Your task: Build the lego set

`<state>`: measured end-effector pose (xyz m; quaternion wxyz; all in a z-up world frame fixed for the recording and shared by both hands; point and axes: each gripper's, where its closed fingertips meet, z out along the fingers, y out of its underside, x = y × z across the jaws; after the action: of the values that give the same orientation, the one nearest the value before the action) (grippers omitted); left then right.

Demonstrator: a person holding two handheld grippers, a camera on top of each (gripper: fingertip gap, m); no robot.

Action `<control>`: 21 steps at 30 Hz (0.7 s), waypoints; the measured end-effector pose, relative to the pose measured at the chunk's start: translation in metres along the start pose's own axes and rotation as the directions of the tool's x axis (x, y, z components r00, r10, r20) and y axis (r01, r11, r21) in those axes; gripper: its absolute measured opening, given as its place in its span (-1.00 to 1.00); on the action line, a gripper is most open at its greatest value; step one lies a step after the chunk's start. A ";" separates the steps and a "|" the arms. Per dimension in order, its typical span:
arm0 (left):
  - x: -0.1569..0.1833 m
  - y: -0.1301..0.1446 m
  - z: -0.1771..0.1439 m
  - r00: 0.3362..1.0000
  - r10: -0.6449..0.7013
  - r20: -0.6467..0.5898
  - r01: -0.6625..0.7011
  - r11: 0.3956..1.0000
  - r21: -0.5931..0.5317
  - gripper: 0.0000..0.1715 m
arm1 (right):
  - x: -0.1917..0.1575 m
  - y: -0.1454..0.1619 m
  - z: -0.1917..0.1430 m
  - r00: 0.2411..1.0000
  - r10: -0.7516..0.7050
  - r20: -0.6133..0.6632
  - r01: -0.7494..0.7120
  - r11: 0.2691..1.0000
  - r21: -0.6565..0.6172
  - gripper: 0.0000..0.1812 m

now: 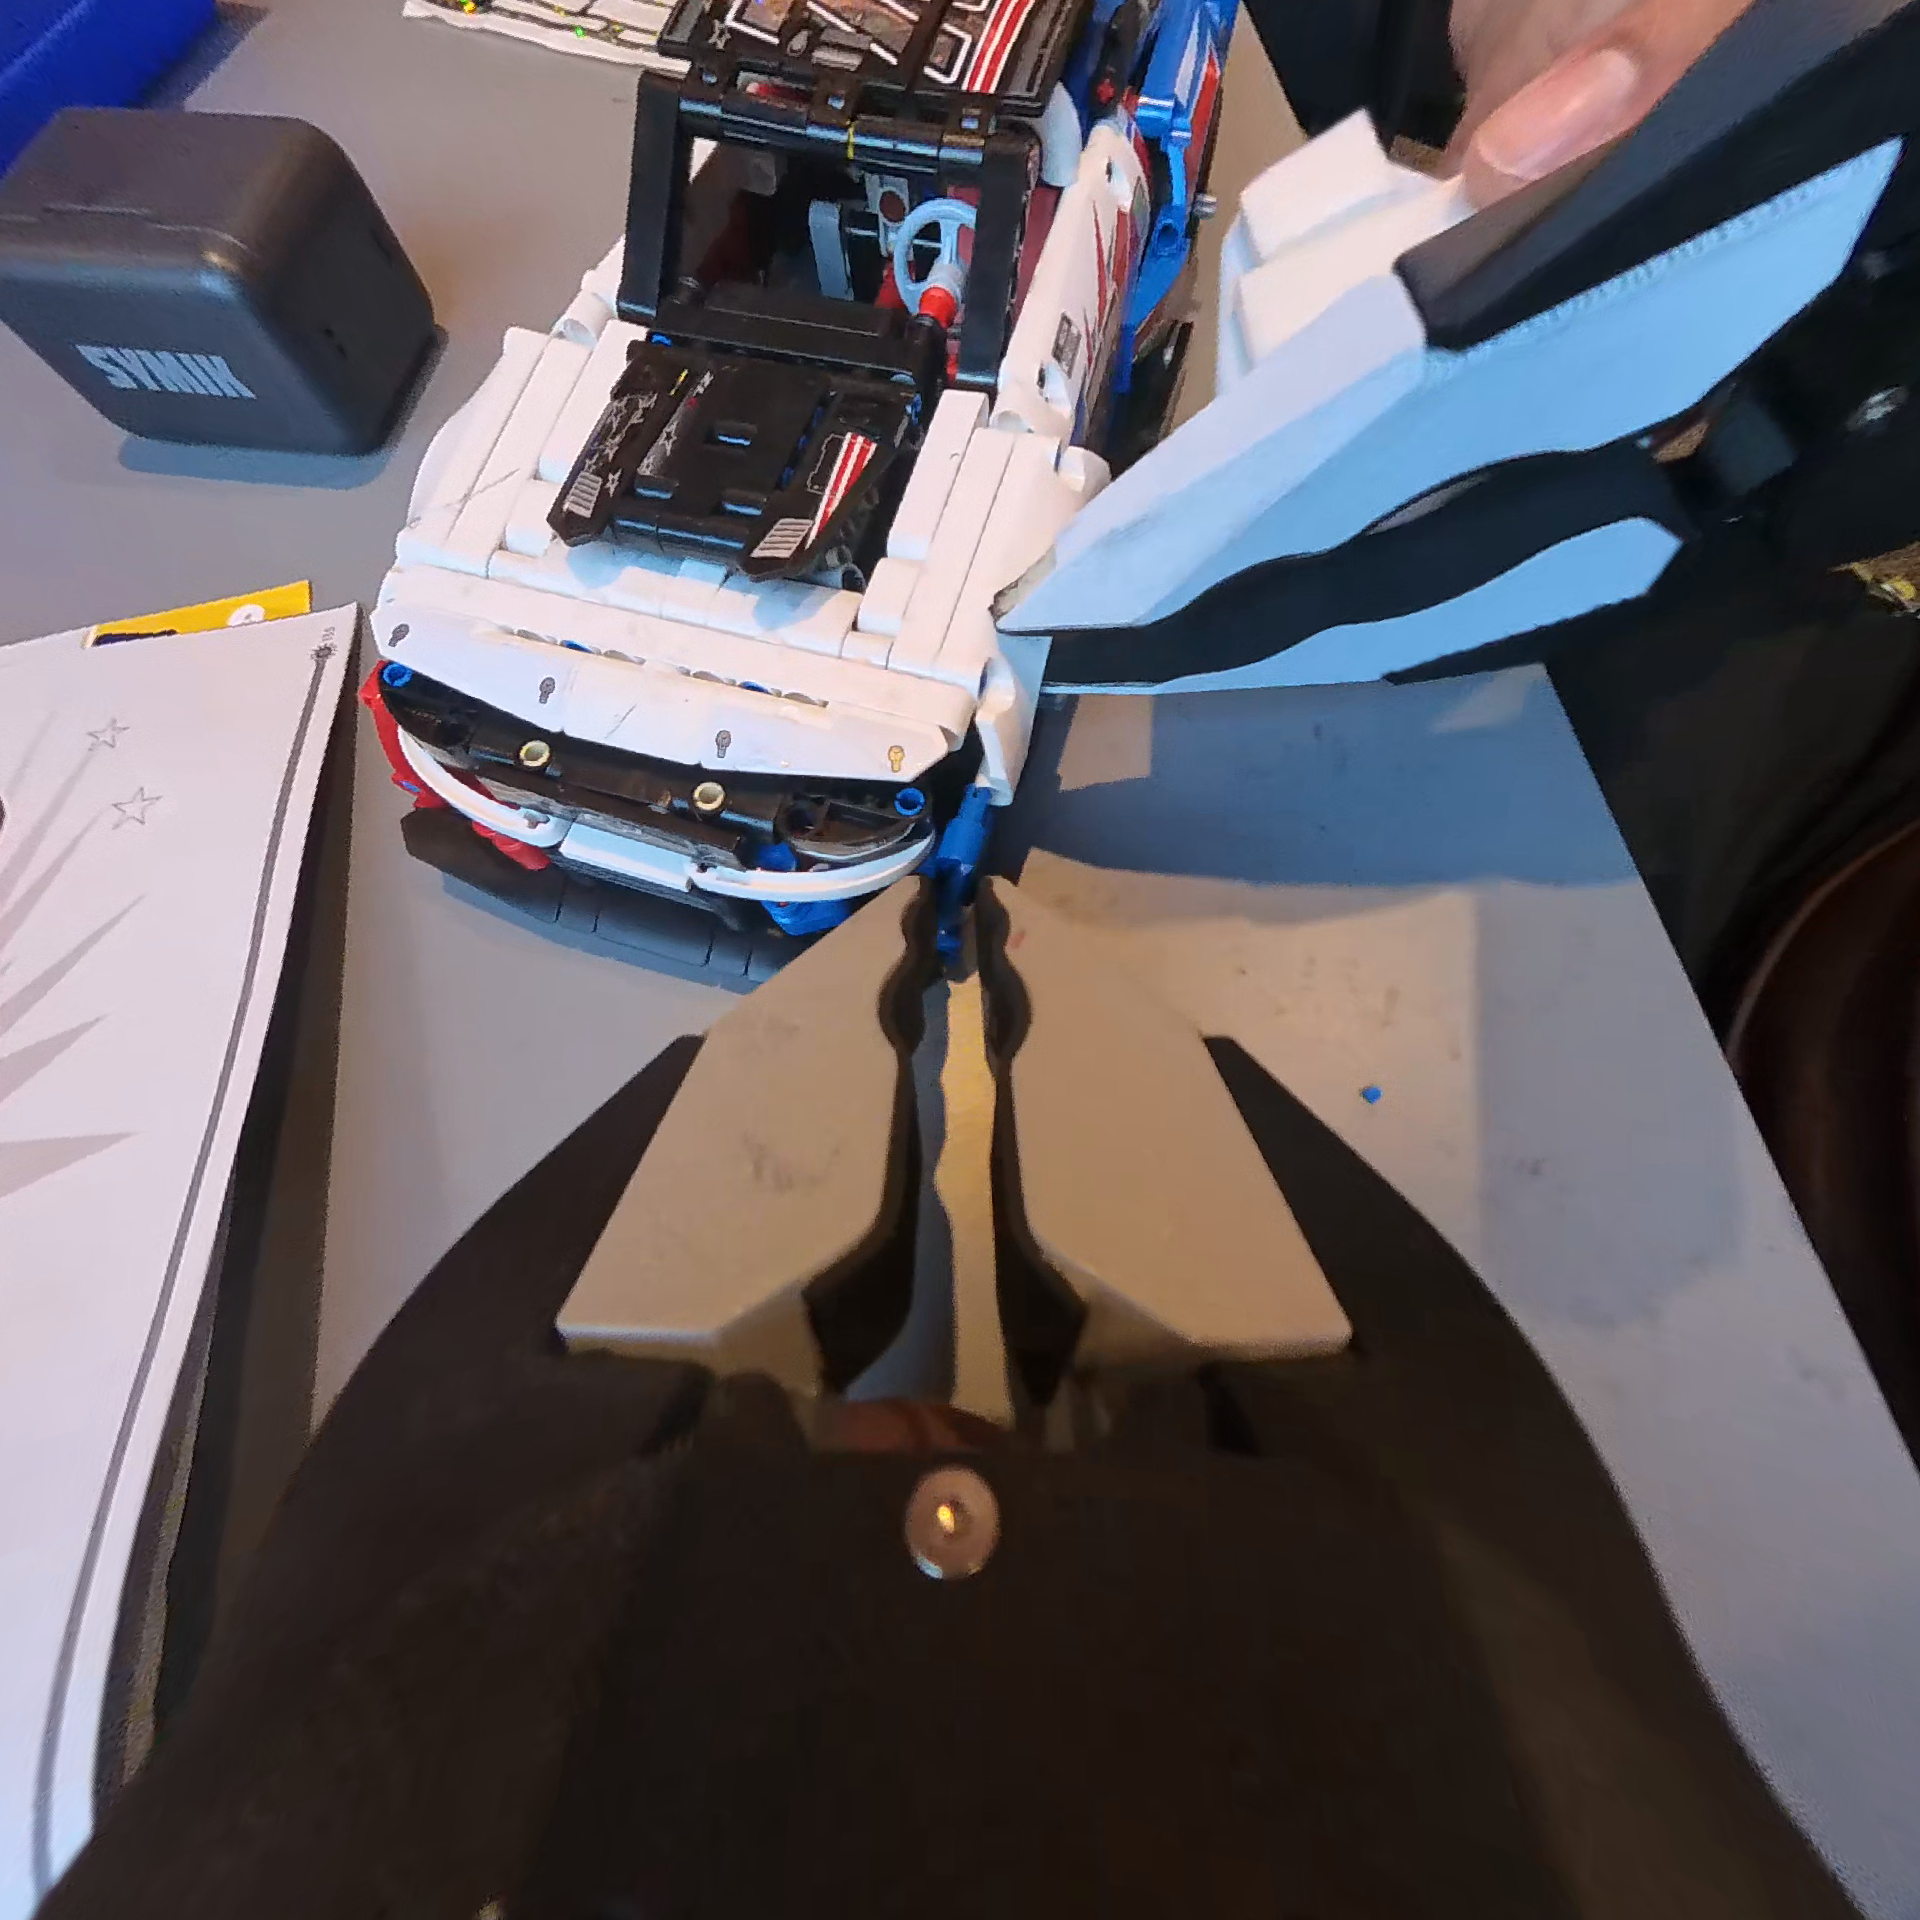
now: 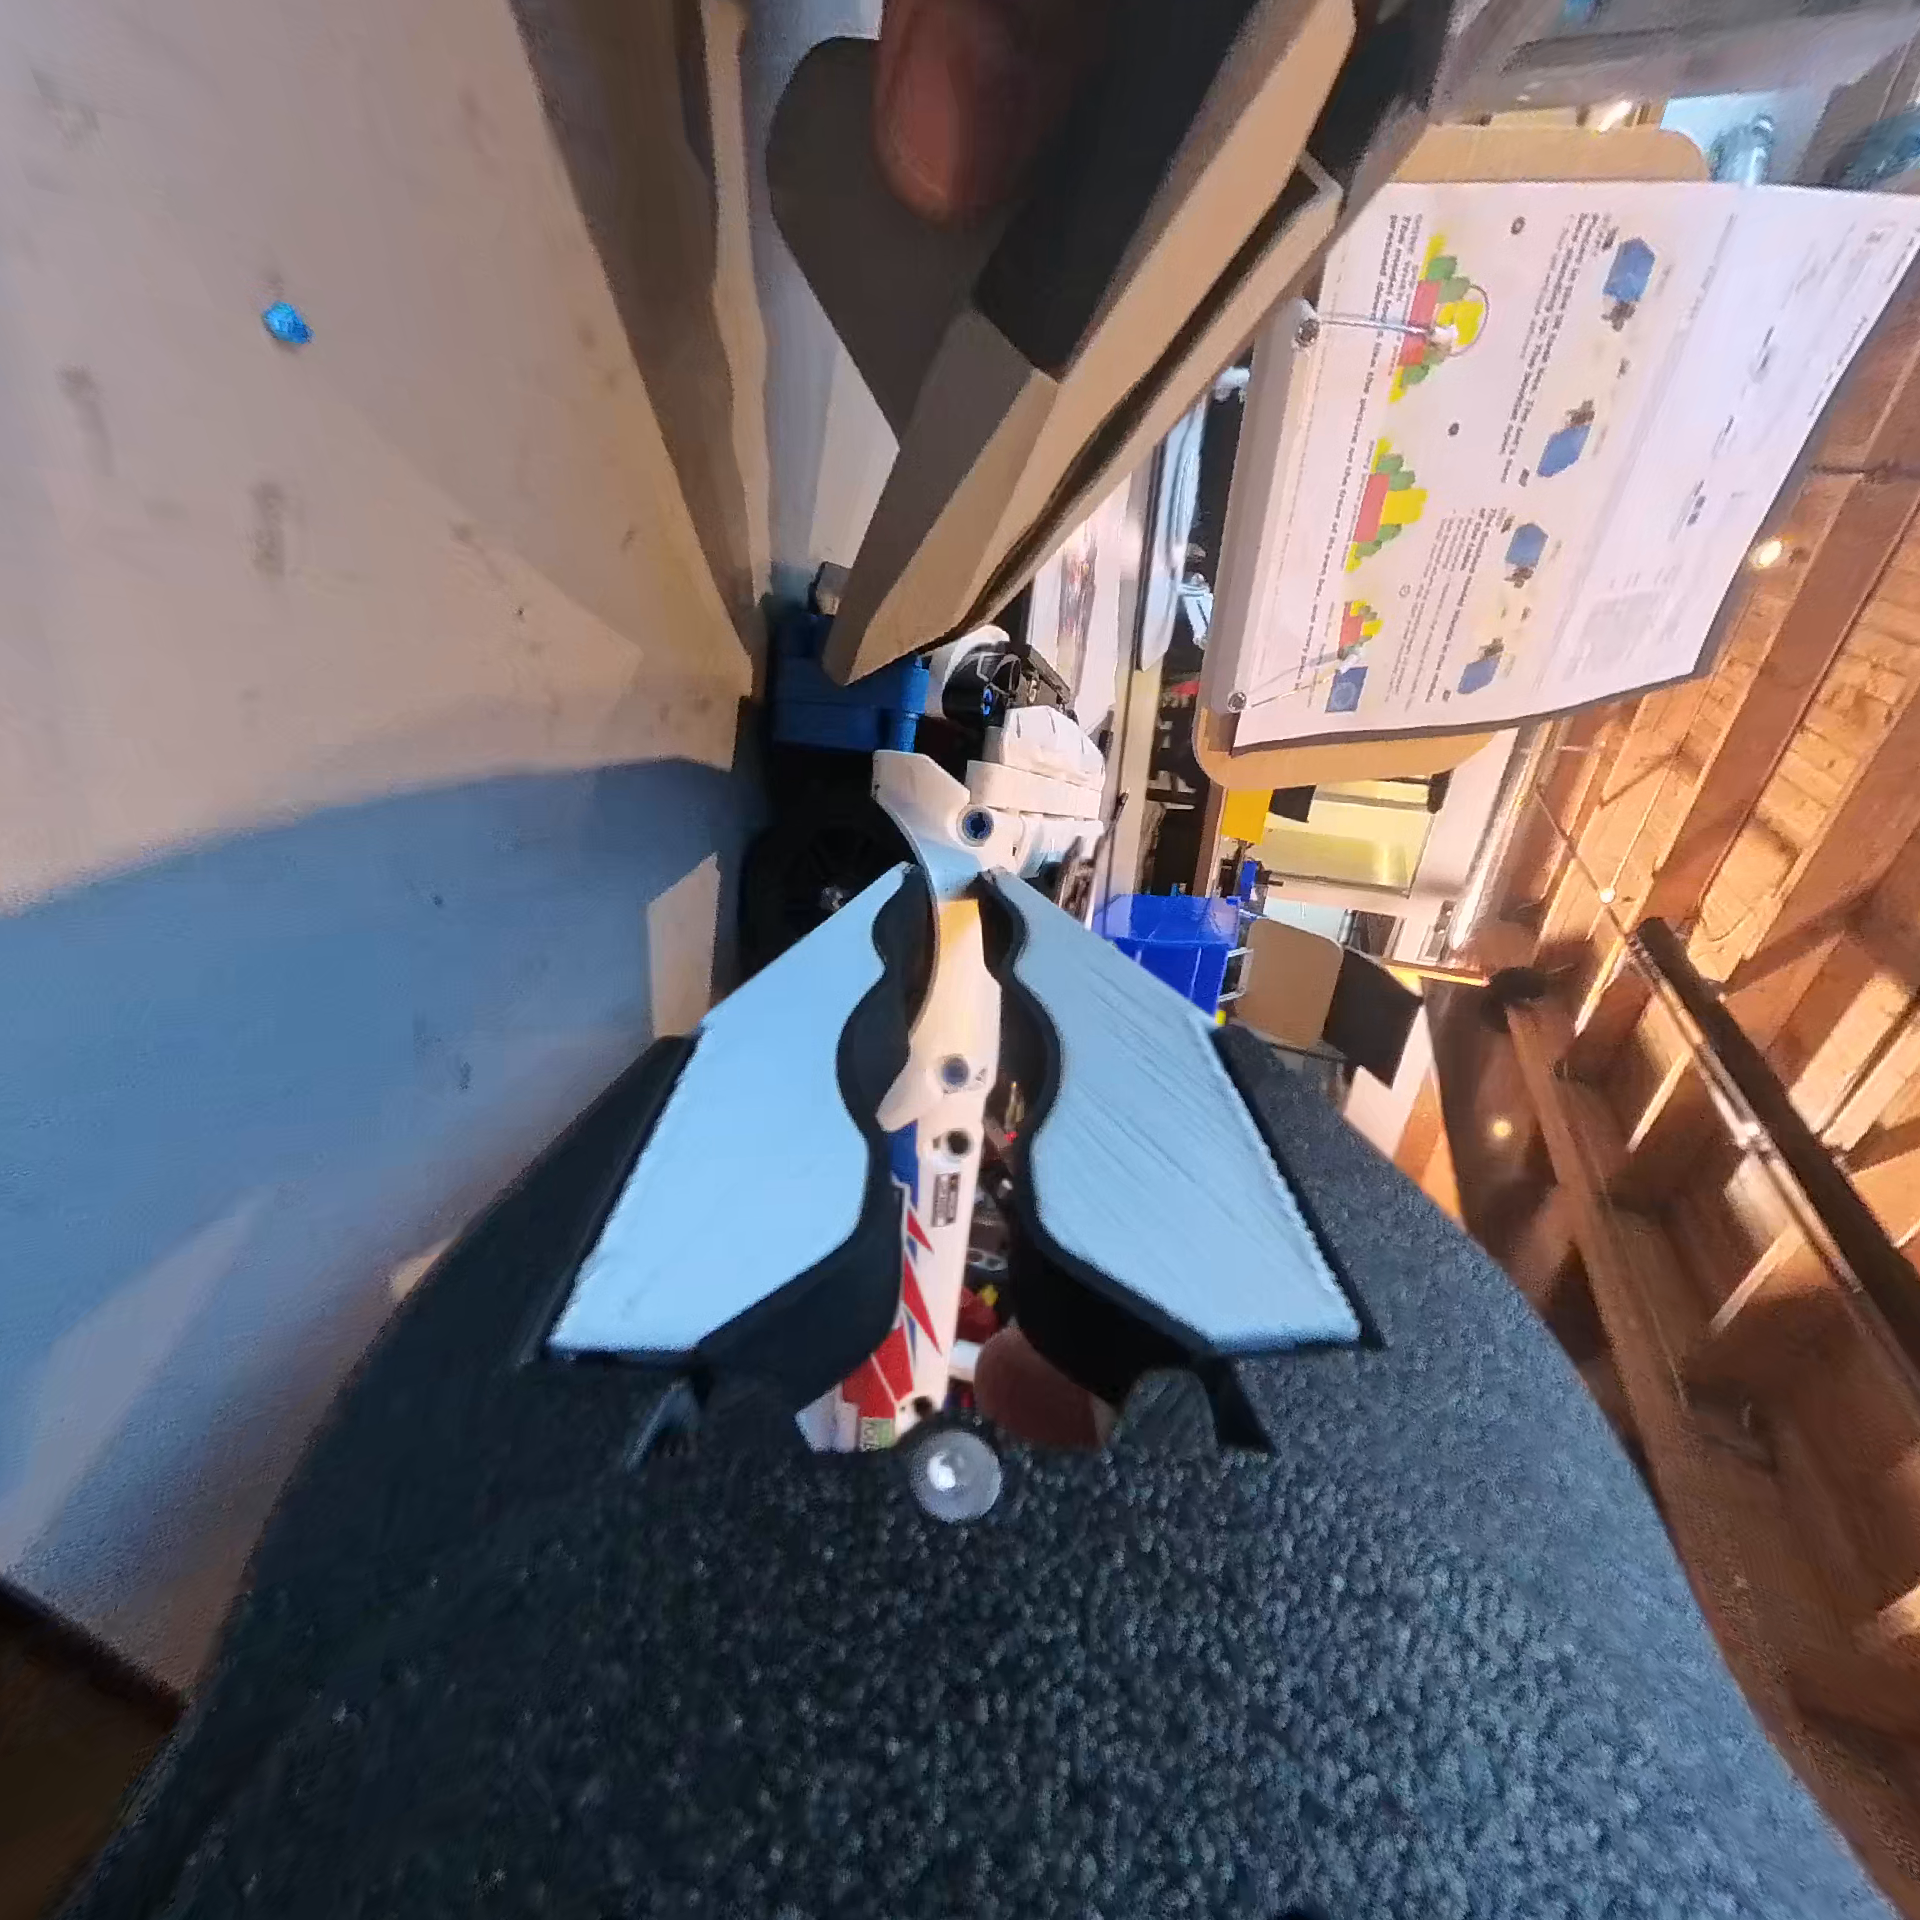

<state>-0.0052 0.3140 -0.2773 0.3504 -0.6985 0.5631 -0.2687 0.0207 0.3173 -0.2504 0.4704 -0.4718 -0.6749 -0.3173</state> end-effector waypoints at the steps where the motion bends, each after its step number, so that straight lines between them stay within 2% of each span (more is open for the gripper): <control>1: -0.001 0.000 -0.001 1.000 -0.004 -0.003 0.004 1.000 0.005 -0.97 | 0.000 0.000 0.000 1.000 0.025 0.001 -0.025 1.000 0.001 -0.94; 6: -0.001 -0.005 -0.004 0.999 0.021 0.043 -0.022 0.999 0.038 -0.99 | 0.001 0.002 0.000 0.999 0.027 -0.016 -0.028 0.999 -0.016 -0.95; 9: 0.002 -0.007 -0.005 0.998 0.009 0.063 -0.012 0.999 0.051 -0.92 | 0.001 0.004 -0.001 0.998 0.063 -0.008 -0.063 0.998 -0.019 -0.93; 14: 0.005 -0.011 -0.007 0.999 -0.009 0.046 0.005 0.997 0.080 -0.87 | 0.005 -0.002 -0.007 0.998 0.052 -0.031 -0.051 0.998 0.024 -0.81; 21: 0.002 -0.013 -0.004 0.994 0.032 0.102 -0.040 0.997 0.072 -0.92 | -0.003 -0.008 0.007 0.996 -0.088 -0.026 0.090 0.995 0.049 -0.86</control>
<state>-0.0007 0.3131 -0.2647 0.4089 -0.6875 0.5468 -0.2473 0.0117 0.3195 -0.2553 0.4755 -0.4255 -0.6973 -0.3265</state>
